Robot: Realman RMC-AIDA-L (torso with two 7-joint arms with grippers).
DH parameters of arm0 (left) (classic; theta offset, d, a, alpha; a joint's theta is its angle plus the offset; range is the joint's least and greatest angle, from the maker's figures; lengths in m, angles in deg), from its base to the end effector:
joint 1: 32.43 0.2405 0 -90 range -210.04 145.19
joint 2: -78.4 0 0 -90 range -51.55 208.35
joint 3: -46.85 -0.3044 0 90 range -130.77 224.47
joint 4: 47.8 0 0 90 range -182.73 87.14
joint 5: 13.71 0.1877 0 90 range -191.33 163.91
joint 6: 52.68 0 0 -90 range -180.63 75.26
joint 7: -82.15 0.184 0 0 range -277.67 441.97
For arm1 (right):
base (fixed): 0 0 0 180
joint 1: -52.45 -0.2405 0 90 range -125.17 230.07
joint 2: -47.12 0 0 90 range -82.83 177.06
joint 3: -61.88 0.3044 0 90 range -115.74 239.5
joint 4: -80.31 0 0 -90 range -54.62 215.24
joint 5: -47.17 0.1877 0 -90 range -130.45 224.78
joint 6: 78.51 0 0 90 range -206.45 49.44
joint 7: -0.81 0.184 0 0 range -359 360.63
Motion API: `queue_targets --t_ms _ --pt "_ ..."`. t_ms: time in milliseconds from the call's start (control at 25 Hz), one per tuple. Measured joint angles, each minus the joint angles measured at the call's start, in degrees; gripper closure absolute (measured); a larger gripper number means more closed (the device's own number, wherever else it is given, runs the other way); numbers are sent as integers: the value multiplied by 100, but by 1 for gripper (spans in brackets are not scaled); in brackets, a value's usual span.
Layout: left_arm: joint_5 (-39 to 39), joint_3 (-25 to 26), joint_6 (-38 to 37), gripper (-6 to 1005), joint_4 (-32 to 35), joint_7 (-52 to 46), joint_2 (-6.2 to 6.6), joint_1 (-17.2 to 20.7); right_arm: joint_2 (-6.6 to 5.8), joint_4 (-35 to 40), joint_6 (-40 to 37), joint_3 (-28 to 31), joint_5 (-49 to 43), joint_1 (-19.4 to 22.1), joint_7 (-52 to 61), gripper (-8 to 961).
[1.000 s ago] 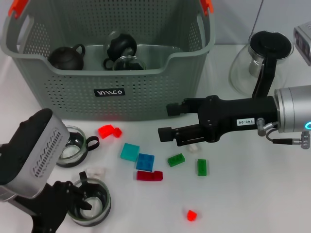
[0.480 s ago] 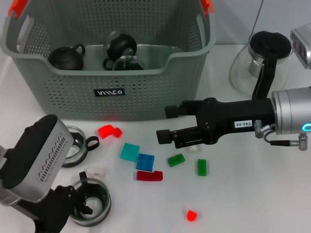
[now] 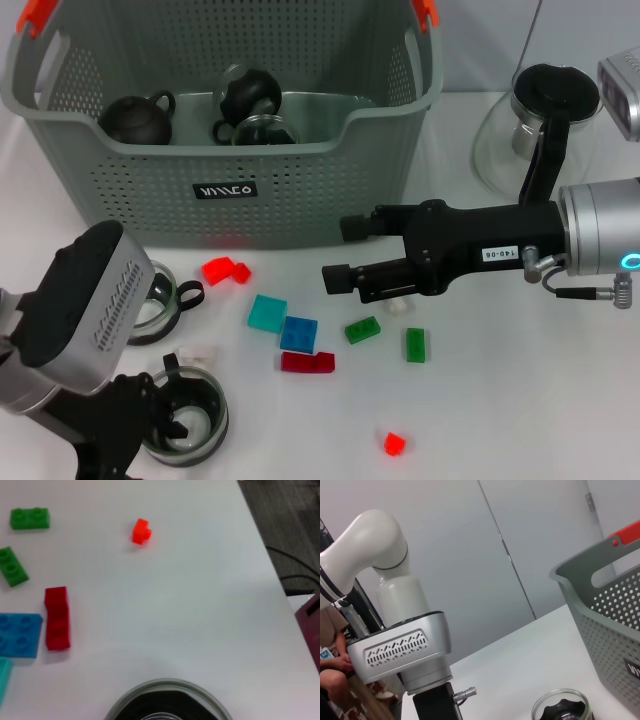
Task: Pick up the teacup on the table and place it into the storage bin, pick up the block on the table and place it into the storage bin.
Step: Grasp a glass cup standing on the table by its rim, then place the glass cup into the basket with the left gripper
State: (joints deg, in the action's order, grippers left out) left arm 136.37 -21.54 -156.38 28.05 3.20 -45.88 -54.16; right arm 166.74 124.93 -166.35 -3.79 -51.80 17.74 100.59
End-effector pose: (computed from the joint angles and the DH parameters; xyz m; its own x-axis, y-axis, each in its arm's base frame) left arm -0.3050 0.2589 -0.0729 0.9365 -0.0963 -0.3372 -0.0541 -0.9897 0.1323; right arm 0.1802 0.3448 -0.0906 0.7775 -0.4362 -0.4530 -0.4178 -0.8967 0.1462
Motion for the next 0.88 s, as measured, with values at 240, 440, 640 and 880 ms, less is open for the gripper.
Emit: queue_targets --t_ms 240,440,640,880 --pt "212 -45 1 393 -128 -106 4 -91 0 2 37 23 0 0 -52 24" --pt "253 -79 -28 607 -149 -108 -9 -128 0 -1 39 27 0 11 -64 24" --pt "275 -84 -62 800 -198 -117 -3 -191 0 -5 40 28 0 35 -65 24" --pt "249 -65 -72 887 -216 -153 6 -227 -1 -6 40 38 0 51 -64 24"
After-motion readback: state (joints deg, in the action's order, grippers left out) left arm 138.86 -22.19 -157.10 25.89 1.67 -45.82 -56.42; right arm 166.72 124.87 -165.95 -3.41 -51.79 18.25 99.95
